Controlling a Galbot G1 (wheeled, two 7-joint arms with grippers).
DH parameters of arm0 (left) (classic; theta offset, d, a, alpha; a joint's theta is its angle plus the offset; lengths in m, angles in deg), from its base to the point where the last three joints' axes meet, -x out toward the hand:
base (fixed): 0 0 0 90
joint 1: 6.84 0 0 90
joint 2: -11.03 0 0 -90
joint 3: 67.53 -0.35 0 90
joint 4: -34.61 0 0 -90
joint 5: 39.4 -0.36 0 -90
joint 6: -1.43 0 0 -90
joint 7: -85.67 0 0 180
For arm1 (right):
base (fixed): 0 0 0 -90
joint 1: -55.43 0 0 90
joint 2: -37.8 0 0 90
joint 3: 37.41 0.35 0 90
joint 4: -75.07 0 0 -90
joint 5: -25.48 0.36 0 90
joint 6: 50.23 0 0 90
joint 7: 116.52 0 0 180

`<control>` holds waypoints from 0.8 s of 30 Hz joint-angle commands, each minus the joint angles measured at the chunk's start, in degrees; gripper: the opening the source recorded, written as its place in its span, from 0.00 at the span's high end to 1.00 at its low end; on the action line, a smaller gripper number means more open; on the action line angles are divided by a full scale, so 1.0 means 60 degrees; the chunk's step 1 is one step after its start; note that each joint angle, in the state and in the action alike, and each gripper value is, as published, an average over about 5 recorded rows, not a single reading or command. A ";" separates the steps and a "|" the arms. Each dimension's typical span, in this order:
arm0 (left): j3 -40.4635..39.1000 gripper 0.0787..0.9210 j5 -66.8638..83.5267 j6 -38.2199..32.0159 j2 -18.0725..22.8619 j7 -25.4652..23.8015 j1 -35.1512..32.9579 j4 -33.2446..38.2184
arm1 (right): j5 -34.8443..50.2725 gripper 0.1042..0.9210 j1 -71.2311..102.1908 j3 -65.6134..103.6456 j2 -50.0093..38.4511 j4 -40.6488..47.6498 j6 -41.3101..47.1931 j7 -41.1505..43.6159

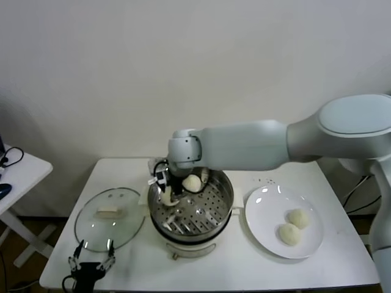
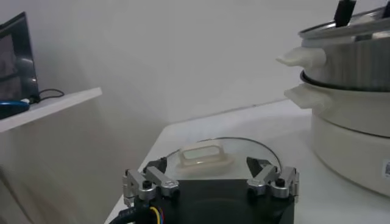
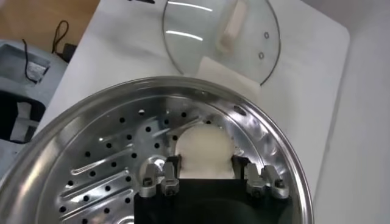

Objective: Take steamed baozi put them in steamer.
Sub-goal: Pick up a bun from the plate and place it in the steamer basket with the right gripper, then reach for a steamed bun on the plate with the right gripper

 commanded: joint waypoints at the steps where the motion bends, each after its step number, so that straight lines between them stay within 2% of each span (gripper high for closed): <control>1: 0.0012 0.12 -0.0008 0.0012 0.0022 -0.0003 -0.0010 -0.0005 | -0.0339 0.41 0.0398 0.0034 0.0376 0.0422 0.0011 0.0002; 9: 0.0015 0.12 -0.0029 0.0023 0.0039 -0.0007 -0.0024 0.0010 | -0.0165 0.33 0.0220 0.0001 0.0008 -0.0024 -0.0012 0.0064; 13: 0.0020 0.12 -0.0058 0.0024 0.0050 -0.0006 -0.0051 0.0015 | 0.0129 0.23 -0.0266 0.0069 -0.0544 -0.0532 -0.0105 0.0142; 17: 0.0019 0.12 -0.0139 0.0013 0.0072 -0.0001 -0.0059 0.0016 | 0.0378 0.14 -0.1421 -0.0417 -0.1581 -0.1187 -0.0674 0.0771; 21: -0.0009 0.12 -0.0153 0.0018 0.0092 0.0003 -0.0051 0.0039 | 0.0305 0.12 -0.2980 -0.1539 -0.3150 -0.1714 -0.1799 0.1962; 24: -0.0052 0.12 -0.0148 0.0024 0.0096 0.0001 -0.0065 0.0111 | -0.0287 0.12 -0.3979 -0.2476 -0.4384 -0.1925 -0.2732 0.3041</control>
